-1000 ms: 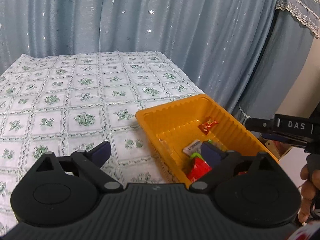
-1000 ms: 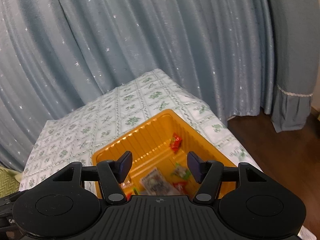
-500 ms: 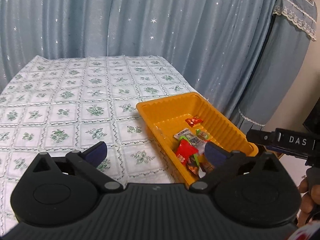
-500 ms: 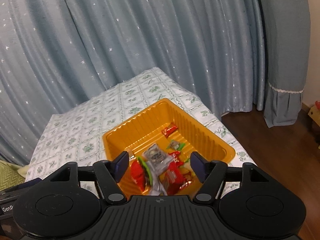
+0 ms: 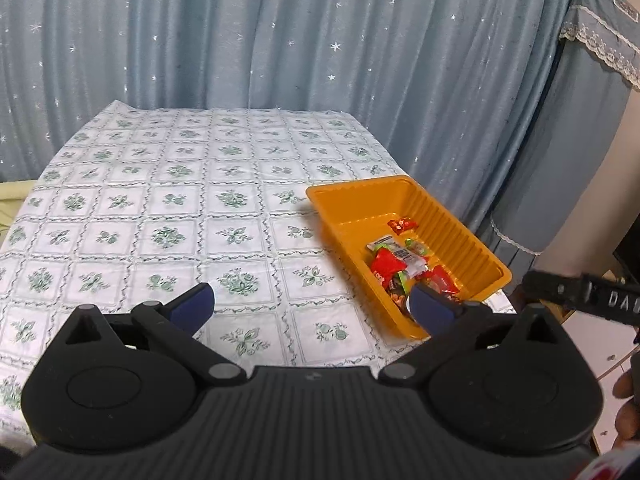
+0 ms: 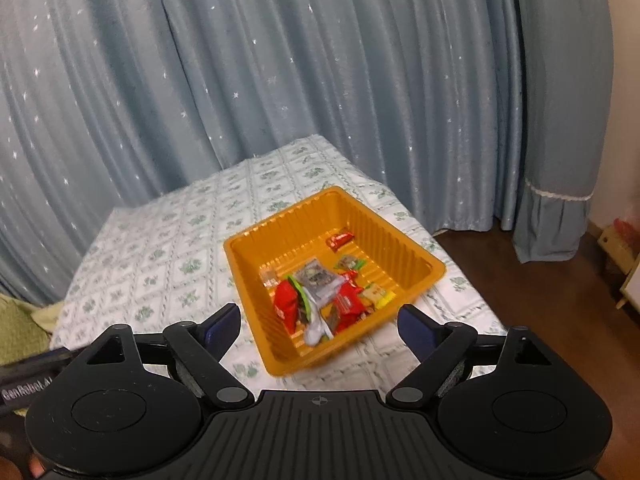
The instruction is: Organize snacks
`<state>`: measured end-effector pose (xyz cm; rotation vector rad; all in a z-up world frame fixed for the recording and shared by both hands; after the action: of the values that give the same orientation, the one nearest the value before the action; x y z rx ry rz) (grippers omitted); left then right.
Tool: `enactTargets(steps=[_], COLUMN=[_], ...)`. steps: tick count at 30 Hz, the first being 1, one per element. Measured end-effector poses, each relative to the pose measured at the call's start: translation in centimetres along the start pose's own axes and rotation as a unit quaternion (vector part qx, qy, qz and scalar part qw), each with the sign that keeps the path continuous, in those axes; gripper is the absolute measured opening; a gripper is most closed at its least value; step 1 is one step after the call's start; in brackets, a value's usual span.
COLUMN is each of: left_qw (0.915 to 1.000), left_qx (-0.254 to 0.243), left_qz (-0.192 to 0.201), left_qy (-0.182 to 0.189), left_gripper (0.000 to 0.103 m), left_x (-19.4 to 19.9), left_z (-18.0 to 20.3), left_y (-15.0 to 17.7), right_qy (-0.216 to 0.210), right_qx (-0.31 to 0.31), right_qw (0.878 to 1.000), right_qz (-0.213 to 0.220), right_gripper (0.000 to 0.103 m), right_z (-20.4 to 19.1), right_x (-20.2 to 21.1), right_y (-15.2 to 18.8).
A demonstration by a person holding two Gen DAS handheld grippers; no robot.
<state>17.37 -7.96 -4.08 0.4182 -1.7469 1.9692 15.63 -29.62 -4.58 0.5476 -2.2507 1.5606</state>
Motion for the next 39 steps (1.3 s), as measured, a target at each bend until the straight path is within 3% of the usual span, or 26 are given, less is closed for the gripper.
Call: enactTargets(steps=[17, 39], left_qw=[0.9998, 0.9998], left_qx=[-0.003, -0.009], left_qz=[0.012, 0.014], left_qy=[0.018, 0.01], left_gripper=[0.103, 0.103], left_x=[7.3, 11.7], left_z=[1.7, 2.2], left_y=[0.6, 2.0], right_qy=[0.014, 0.023], right_qx=[0.041, 0.061], right_qw=[0.999, 0.998], right_qz=[-0.003, 0.011], right_gripper=[0.086, 0.086], right_z=[-1.9, -2.5], right_x=[6.8, 12.2], right_y=[1.6, 3.0])
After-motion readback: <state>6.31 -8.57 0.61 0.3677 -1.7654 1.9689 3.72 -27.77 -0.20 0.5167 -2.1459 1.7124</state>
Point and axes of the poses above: each gripper's, at about its wrist camera, not at the fingertips, and x roughly against the way its jaws point, z to its right, y to its underside, the point moved 10 cm from there along -x, roughly the way its jaws point, and after that the axes turned 8 degrees about z, right-handed, at the moved point
